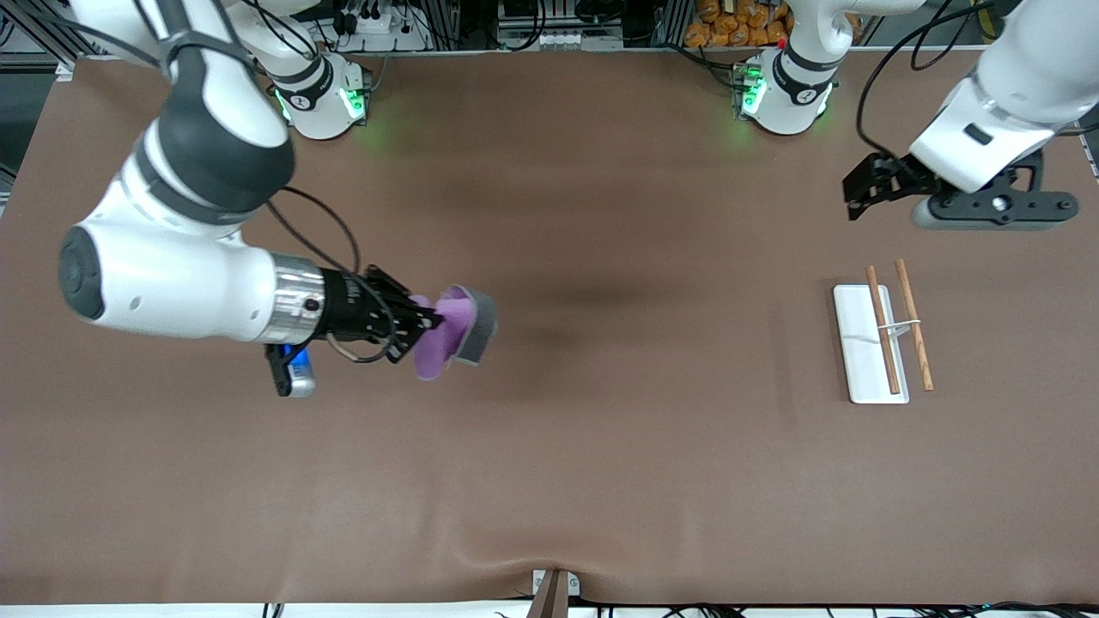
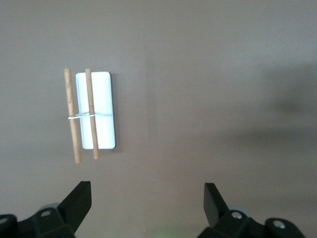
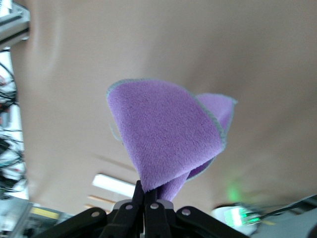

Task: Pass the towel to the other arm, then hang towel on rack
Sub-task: 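Lift the towel with the right gripper while the left gripper approaches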

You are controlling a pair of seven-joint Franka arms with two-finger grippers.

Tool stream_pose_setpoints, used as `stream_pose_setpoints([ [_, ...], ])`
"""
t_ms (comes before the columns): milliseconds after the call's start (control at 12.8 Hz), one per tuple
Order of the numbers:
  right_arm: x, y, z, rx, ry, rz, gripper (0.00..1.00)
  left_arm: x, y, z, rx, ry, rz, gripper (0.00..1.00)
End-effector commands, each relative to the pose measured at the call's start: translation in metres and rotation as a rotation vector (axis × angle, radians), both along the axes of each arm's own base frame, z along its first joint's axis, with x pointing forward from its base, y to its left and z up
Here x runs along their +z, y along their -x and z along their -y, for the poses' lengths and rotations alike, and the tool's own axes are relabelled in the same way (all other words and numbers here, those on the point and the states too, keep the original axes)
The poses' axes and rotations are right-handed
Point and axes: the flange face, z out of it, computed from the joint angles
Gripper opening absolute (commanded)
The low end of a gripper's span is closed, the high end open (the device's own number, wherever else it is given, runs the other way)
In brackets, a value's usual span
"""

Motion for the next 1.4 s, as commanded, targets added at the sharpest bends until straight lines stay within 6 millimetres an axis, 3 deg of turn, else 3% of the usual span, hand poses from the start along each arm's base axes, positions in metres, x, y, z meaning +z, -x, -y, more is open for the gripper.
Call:
stream_pose_setpoints([
  [0, 0.014, 0.01, -0.038, -0.148, -0.033, -0.023, 0.0, -0.008, -0.013, 0.014, 0.039, 0.064, 0.006, 1.0],
  [311, 0.02, 0.015, -0.082, -0.352, -0.097, -0.032, 0.0, -0.033, -0.034, 0.03, 0.058, 0.204, -0.008, 1.0],
  [545, 0.006, 0.024, -0.126, -0.445, -0.151, -0.019, 0.0, -0.036, -0.043, 0.042, 0.084, 0.337, 0.004, 1.0],
  [701, -0.001, 0.026, -0.145, -0.523, -0.2, -0.009, 0.0, -0.043, -0.048, 0.049, 0.105, 0.39, -0.01, 1.0],
  [934, -0.008, 0.031, -0.168, -0.595, -0.262, 0.015, 0.0, -0.054, -0.055, 0.066, 0.122, 0.433, -0.008, 1.0],
  [1324, -0.012, 0.037, -0.182, -0.631, -0.294, 0.016, 0.0, -0.082, -0.082, 0.083, 0.197, 0.618, -0.055, 1.0],
])
